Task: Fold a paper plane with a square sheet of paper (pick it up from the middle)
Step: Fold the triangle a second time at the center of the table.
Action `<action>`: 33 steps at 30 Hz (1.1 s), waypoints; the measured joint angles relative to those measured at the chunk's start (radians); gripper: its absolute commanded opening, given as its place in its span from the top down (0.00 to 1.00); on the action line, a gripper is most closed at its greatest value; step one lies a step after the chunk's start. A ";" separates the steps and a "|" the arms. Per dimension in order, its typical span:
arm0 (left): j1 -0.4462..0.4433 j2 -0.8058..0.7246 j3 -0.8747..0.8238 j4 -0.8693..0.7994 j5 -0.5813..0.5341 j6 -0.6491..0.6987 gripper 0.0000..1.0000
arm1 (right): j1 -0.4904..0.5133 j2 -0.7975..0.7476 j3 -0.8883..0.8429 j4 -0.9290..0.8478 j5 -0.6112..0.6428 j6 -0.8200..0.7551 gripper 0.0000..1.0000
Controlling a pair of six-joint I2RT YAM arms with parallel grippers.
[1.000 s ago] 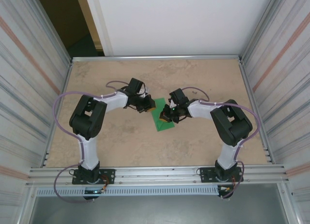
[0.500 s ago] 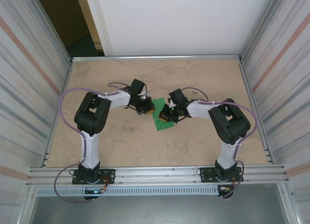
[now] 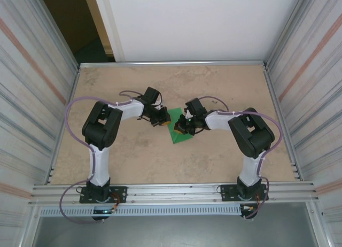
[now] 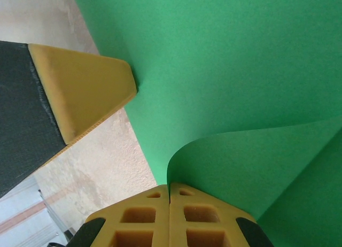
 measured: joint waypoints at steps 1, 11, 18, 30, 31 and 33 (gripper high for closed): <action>0.000 0.000 0.000 0.000 0.000 0.000 0.91 | 0.000 0.001 0.000 0.000 0.000 0.000 1.00; 0.000 0.000 0.000 0.000 0.000 0.000 0.91 | 0.001 0.008 0.000 0.005 0.000 0.000 1.00; 0.000 0.000 0.000 0.000 0.000 0.000 0.91 | 0.002 0.014 0.002 0.019 -0.009 0.000 1.00; 0.000 0.000 0.000 0.000 0.000 0.000 0.91 | 0.002 0.018 0.002 0.023 -0.012 0.000 1.00; 0.000 0.000 0.000 0.000 0.000 0.000 0.91 | 0.002 0.020 0.002 0.023 -0.012 0.000 1.00; 0.000 0.000 0.000 0.000 0.000 0.000 0.91 | 0.002 0.024 0.002 0.024 -0.012 0.000 1.00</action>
